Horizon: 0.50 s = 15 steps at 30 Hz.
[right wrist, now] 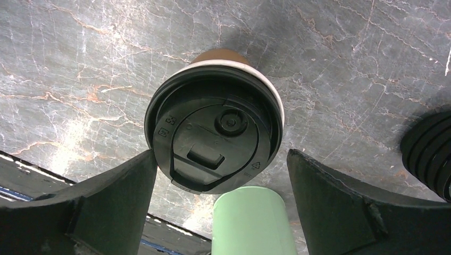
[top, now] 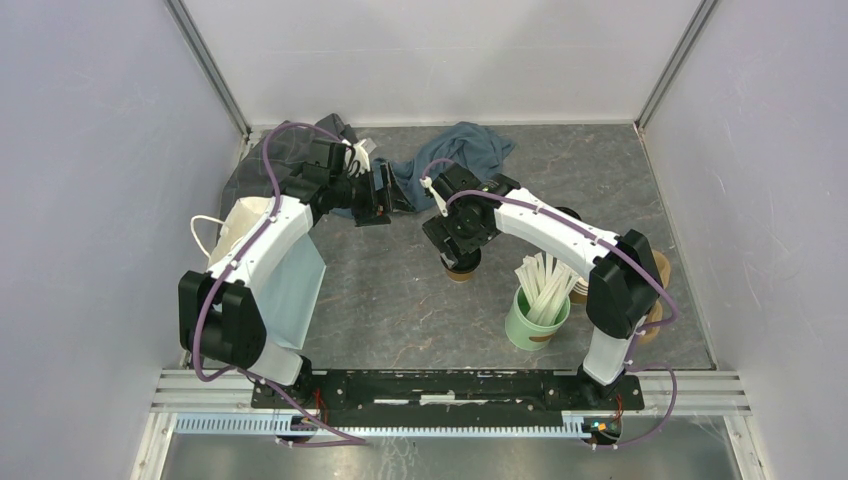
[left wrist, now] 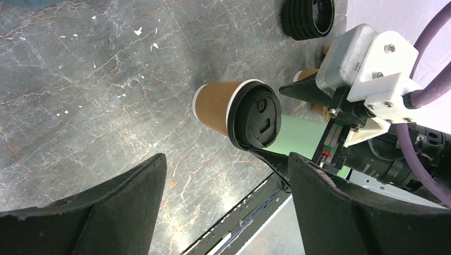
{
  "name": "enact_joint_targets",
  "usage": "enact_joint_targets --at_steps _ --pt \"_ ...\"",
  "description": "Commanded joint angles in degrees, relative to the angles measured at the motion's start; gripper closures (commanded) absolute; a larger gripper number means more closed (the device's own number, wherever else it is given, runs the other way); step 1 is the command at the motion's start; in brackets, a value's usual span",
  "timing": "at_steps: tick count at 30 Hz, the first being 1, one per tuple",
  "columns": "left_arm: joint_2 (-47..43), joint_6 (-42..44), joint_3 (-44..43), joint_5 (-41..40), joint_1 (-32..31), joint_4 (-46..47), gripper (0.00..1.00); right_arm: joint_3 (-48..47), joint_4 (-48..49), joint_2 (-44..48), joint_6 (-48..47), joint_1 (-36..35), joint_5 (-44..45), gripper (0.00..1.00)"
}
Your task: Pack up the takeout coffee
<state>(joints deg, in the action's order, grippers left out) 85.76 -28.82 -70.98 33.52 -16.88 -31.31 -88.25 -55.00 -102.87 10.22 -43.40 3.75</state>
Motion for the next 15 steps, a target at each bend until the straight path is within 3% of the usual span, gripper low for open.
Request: enact_joint_targets --at_steps 1,5,7,10,15 --pt "0.79 2.88 -2.69 1.23 0.05 0.10 0.10 -4.01 -0.88 1.44 -0.01 -0.01 1.51 0.02" --pt "1.70 3.31 -3.04 2.47 -0.06 -0.39 0.11 -11.31 -5.46 2.78 -0.15 0.51 0.96 0.02" --pt "2.63 3.71 -2.97 4.28 -0.50 -0.33 0.13 -10.36 -5.09 5.62 -0.72 2.18 -1.61 0.02" --pt "4.20 4.00 -2.88 5.08 -3.04 -0.29 0.18 0.38 1.31 12.67 -0.75 7.61 -8.07 0.06" --pt "9.58 3.02 -2.68 8.15 -8.13 0.93 0.34 24.89 24.75 22.20 2.81 21.37 -33.35 0.23"
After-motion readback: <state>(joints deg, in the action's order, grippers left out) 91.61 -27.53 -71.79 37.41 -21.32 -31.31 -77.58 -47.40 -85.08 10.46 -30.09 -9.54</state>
